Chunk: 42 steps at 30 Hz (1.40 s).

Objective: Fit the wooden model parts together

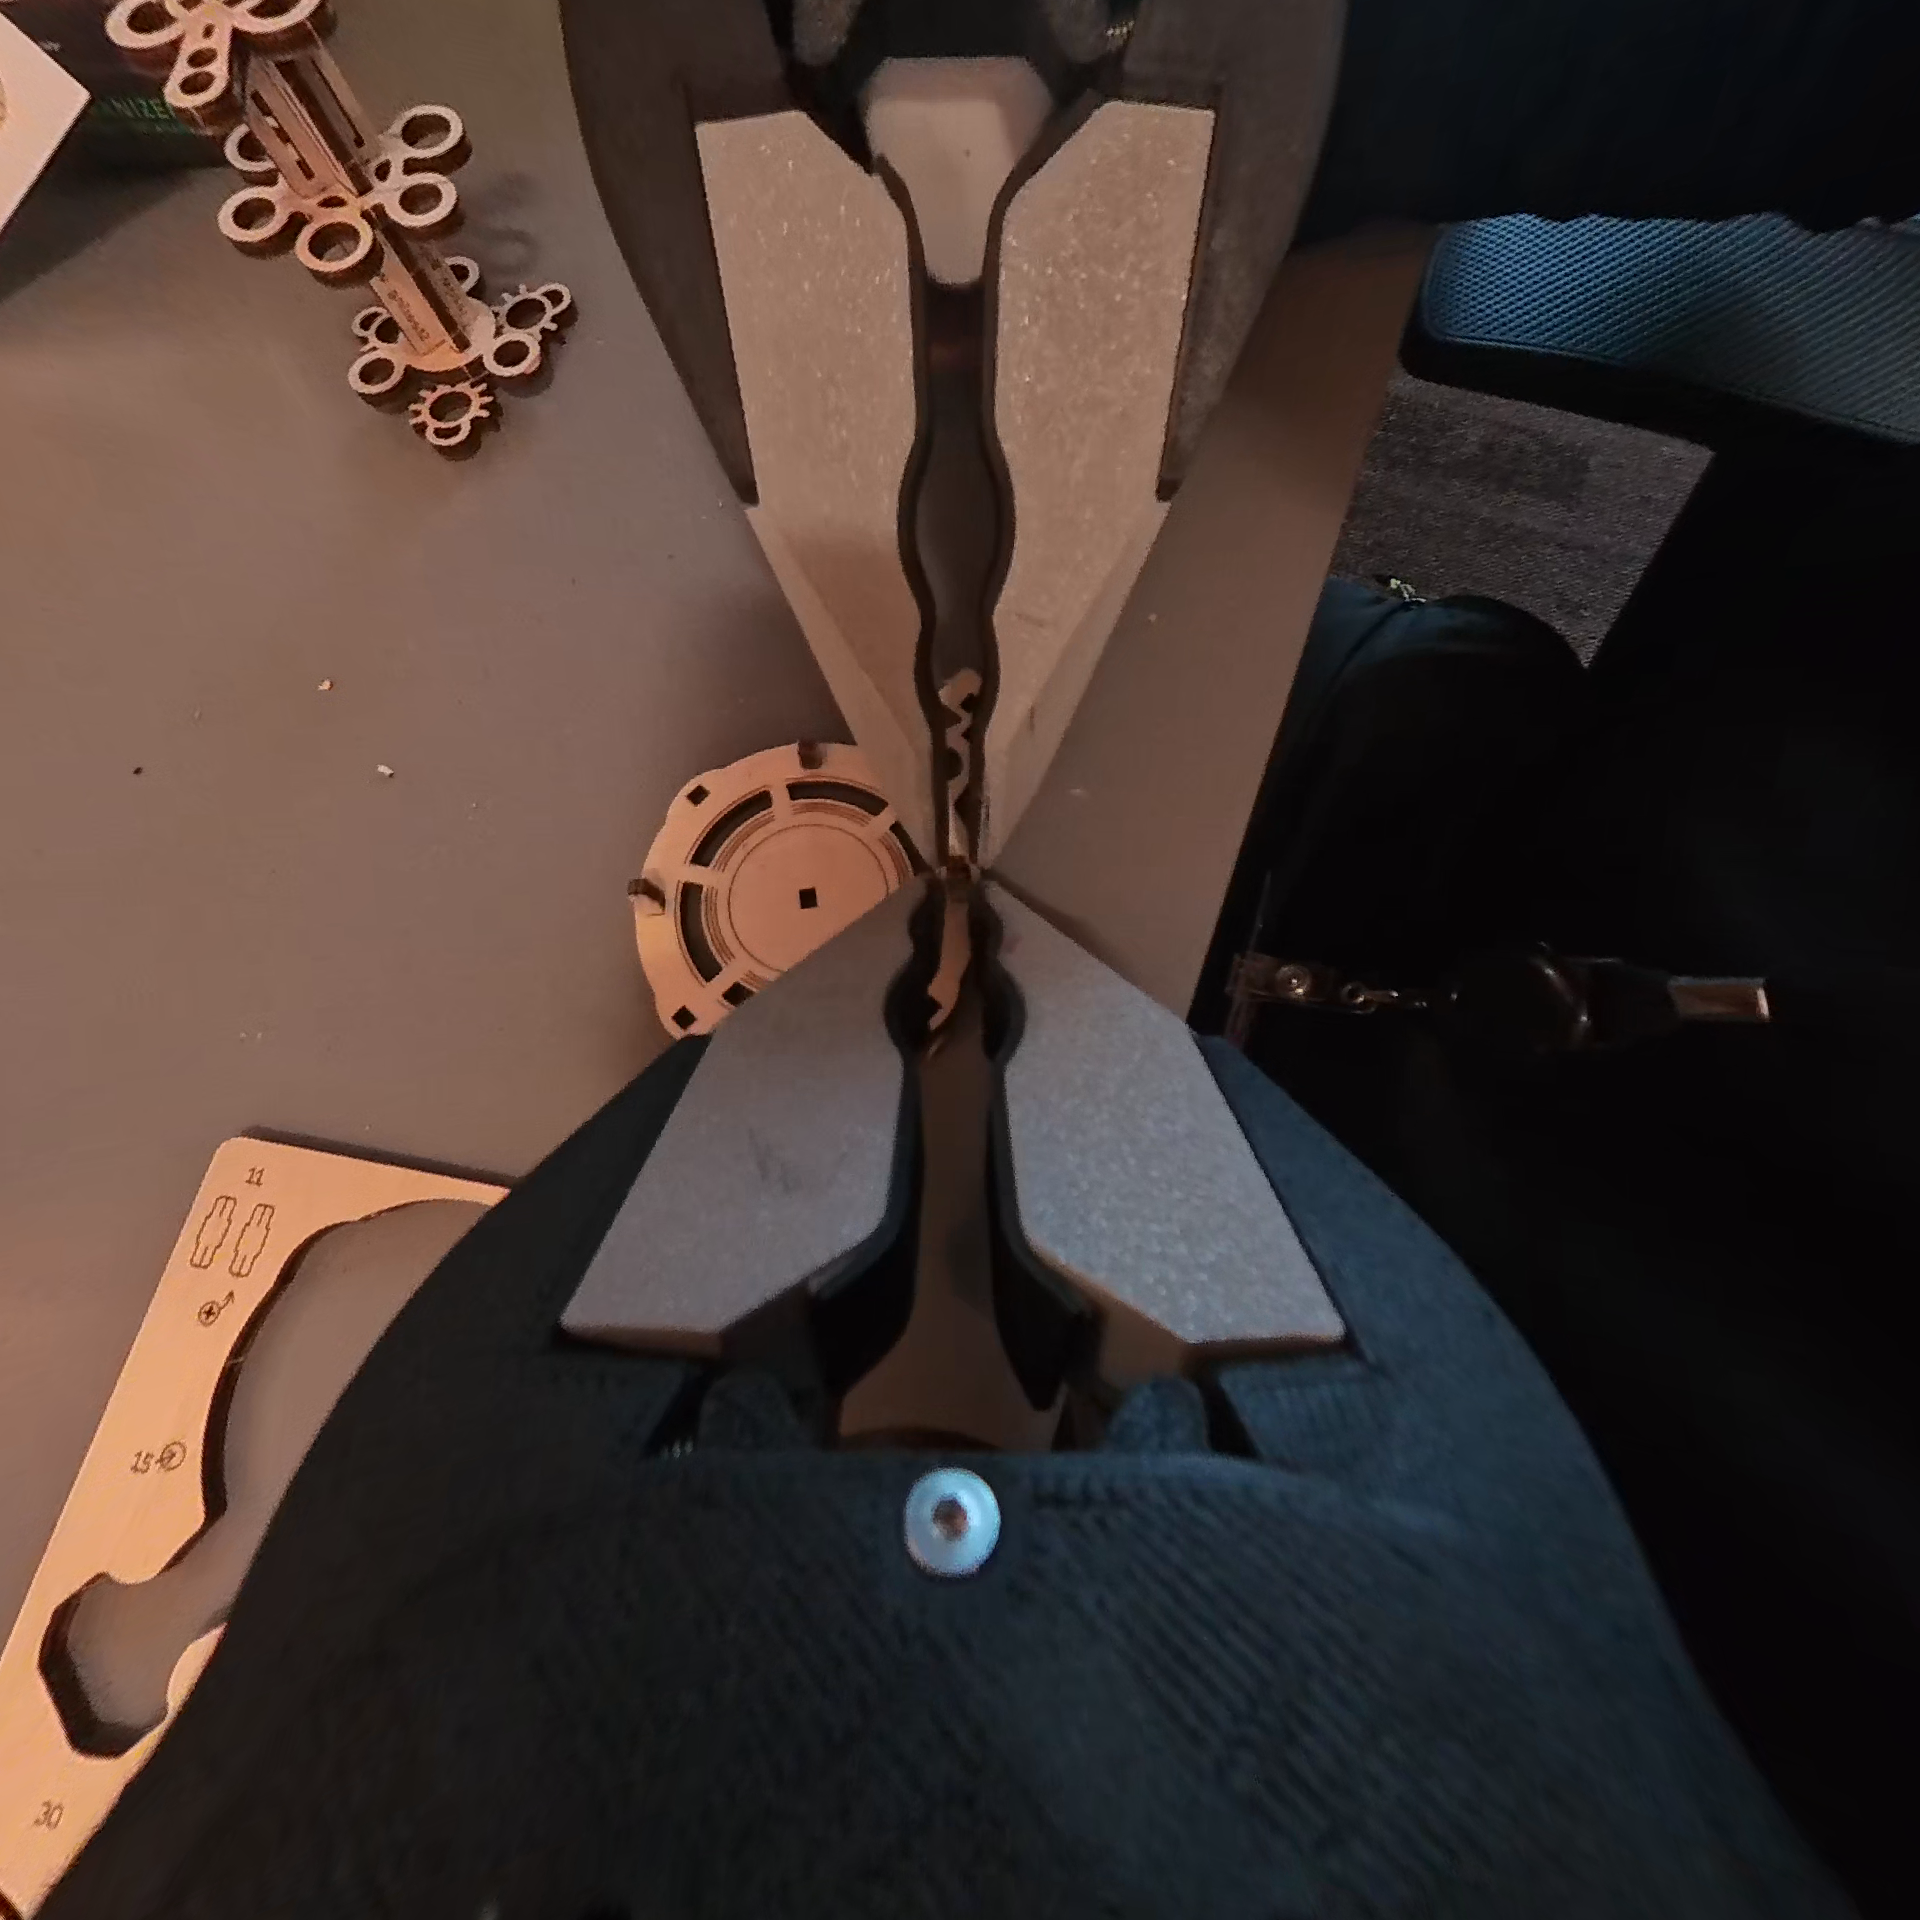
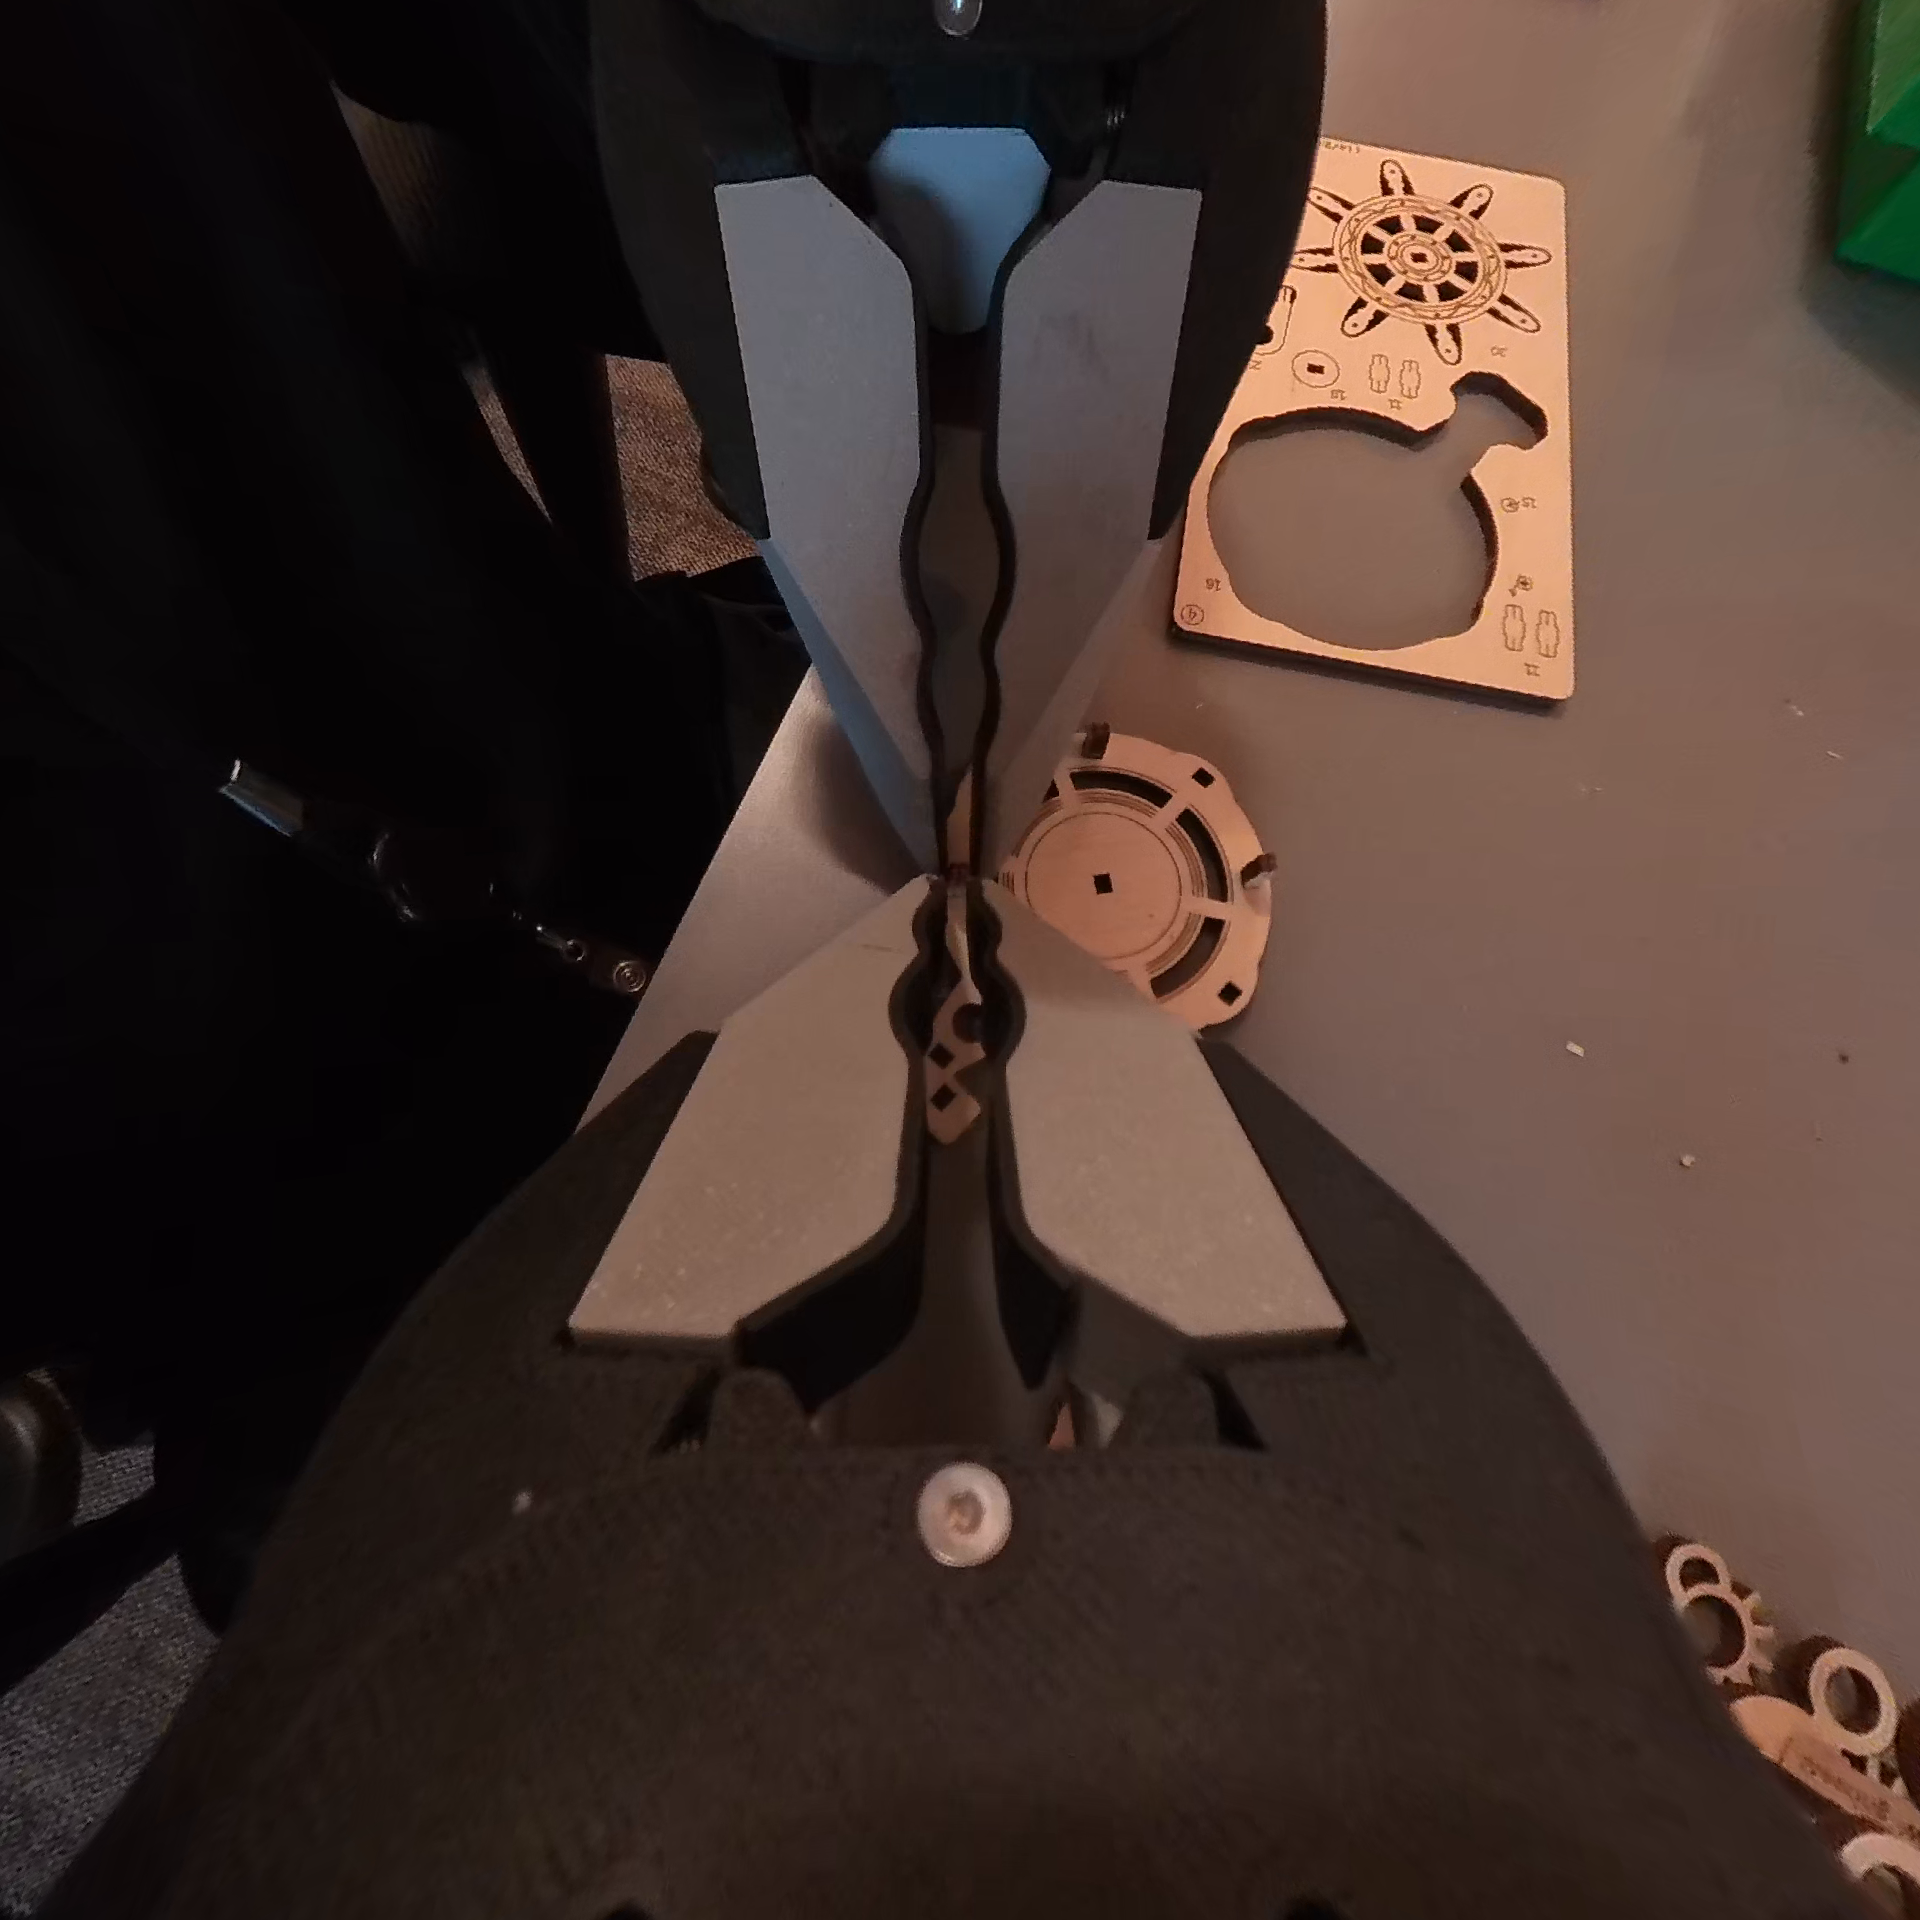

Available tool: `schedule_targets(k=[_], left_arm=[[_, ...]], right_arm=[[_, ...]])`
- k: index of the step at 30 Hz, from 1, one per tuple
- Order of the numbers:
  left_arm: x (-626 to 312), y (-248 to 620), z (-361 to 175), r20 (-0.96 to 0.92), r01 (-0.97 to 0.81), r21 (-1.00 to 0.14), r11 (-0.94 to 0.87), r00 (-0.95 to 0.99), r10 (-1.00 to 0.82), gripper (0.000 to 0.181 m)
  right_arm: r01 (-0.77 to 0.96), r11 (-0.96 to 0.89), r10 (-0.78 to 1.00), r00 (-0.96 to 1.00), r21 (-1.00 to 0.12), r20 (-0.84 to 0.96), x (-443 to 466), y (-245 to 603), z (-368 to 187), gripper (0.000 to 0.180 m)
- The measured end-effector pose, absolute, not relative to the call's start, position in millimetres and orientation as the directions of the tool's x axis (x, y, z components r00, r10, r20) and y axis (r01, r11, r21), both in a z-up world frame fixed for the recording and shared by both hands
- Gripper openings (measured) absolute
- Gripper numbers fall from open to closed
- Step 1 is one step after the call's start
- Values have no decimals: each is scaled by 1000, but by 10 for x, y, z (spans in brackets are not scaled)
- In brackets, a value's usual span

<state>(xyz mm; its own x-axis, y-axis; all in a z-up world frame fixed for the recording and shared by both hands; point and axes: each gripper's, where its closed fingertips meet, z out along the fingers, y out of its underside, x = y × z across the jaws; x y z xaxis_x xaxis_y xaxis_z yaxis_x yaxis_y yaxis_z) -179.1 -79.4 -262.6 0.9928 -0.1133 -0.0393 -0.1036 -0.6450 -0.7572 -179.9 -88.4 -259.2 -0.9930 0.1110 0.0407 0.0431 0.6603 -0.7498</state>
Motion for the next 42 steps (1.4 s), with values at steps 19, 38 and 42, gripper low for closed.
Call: schedule_targets(k=[19,38,42], left_arm=[[-1764,-808,-2585,22,-61,-775,-628,992,-125,5],[-1788,-822,-2570,20,-52,-783,-619,994,-109,0],[-1776,-825,-2572,10,-64,-783,-619,993,-116,0]], right_arm=[[37,664,98,-994,-747,38,-1781,-907,-2596,0],[62,689,121,-992,-722,30,-1799,-914,-2609,0],[87,693,125,-992,-715,1,-1785,-917,-2611,0]])
